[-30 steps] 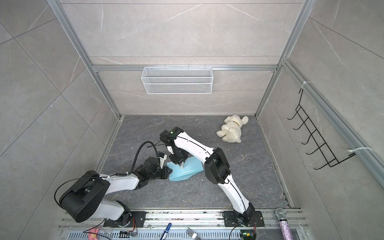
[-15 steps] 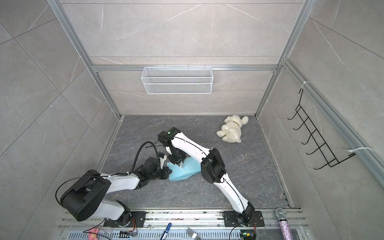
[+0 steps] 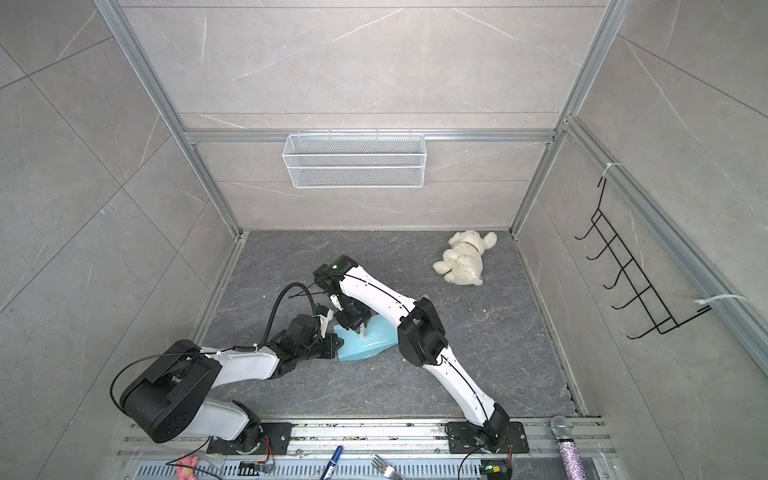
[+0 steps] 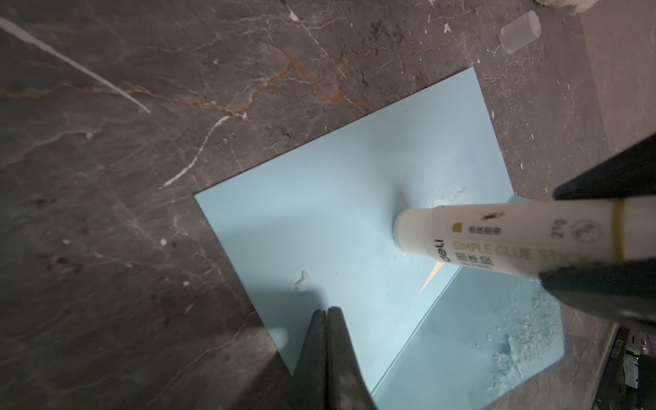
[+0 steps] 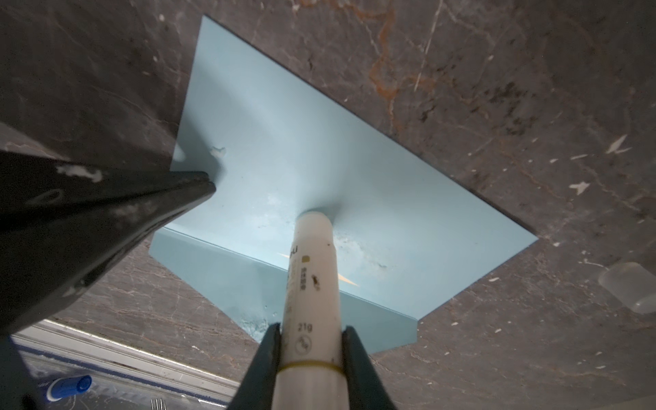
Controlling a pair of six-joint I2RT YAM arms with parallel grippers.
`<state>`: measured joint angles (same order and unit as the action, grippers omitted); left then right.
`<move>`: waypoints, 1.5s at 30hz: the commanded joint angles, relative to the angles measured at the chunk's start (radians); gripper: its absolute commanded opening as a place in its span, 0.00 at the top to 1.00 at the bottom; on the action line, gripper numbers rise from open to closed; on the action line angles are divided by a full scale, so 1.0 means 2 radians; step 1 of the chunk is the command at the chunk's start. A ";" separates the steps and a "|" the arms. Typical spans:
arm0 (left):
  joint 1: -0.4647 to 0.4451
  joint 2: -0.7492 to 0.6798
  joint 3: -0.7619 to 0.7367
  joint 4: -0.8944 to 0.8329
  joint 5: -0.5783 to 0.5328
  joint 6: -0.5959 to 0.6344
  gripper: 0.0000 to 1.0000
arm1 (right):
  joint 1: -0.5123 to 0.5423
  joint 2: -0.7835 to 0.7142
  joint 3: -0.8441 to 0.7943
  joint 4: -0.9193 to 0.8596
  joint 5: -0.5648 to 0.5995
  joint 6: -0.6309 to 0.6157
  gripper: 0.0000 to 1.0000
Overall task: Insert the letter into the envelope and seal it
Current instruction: 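Press the glue stick onto the envelope with the right gripper while the left steadies it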
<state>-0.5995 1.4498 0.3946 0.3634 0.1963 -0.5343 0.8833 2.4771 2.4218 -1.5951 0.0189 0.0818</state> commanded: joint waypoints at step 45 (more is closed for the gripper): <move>0.002 0.003 0.022 -0.042 -0.022 0.022 1.00 | -0.028 -0.017 -0.047 0.011 0.015 0.037 1.00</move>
<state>-0.5995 1.4452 0.4152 0.3138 0.1745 -0.5156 0.8467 2.4493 2.3642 -1.5768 0.0071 0.1383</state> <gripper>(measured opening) 0.046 0.254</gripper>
